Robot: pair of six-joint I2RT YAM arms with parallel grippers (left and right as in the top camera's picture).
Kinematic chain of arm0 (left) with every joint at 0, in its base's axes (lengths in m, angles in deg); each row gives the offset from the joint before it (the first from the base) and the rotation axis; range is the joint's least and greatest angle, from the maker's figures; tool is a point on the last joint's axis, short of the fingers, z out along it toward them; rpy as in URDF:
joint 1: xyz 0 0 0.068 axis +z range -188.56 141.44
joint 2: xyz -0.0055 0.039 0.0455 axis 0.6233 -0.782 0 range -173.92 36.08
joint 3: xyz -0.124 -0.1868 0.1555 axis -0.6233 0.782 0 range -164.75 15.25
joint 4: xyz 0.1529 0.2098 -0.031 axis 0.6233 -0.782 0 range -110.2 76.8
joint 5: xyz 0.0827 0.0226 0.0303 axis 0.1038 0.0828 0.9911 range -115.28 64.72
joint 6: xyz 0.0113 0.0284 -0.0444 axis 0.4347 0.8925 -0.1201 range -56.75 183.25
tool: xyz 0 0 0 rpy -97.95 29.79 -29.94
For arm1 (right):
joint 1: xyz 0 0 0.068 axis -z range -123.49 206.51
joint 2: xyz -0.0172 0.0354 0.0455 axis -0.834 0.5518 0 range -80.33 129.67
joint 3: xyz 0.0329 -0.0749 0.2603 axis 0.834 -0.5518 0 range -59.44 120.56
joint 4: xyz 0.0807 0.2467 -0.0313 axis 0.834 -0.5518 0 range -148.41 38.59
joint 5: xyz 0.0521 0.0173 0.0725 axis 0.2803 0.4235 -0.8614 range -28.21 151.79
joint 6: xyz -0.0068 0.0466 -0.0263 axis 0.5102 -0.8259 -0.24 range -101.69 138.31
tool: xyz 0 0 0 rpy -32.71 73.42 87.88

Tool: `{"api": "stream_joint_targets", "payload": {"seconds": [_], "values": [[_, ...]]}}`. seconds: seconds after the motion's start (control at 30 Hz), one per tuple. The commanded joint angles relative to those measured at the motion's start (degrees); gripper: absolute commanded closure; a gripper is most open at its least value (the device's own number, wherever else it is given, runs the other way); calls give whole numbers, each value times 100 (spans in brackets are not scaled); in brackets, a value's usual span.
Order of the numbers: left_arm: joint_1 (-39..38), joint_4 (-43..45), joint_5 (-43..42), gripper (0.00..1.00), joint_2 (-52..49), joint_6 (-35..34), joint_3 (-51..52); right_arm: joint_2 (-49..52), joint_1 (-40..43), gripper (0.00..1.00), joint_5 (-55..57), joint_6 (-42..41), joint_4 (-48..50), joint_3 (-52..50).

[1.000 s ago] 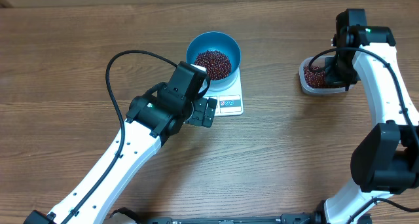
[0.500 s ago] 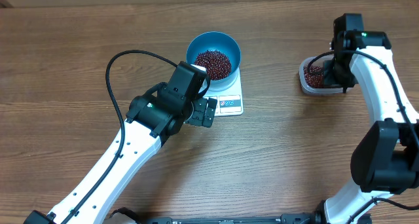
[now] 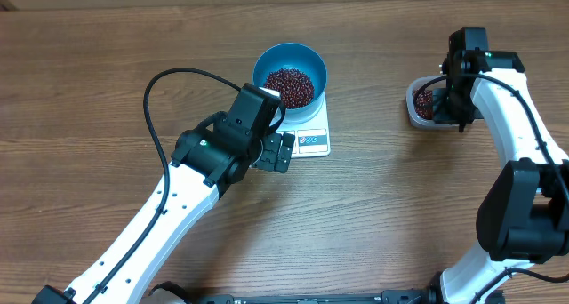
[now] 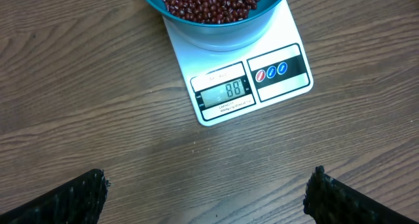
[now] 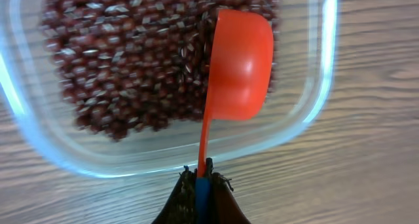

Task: Scoop item into bowl and weigh 150g on scale
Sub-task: 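Dip the scoop into the red beans and drag it through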

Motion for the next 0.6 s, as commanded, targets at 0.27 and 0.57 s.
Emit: {"api": "stream_joint_targets", "payload": {"seconds": [0.27,0.57], "values": [[0,7,-9,0,39,87,42,11,-9,96,-1665,332,166,-76],[0,7,-11,0,39,87,42,11,238,96,-2739,374,382,-76]]}}
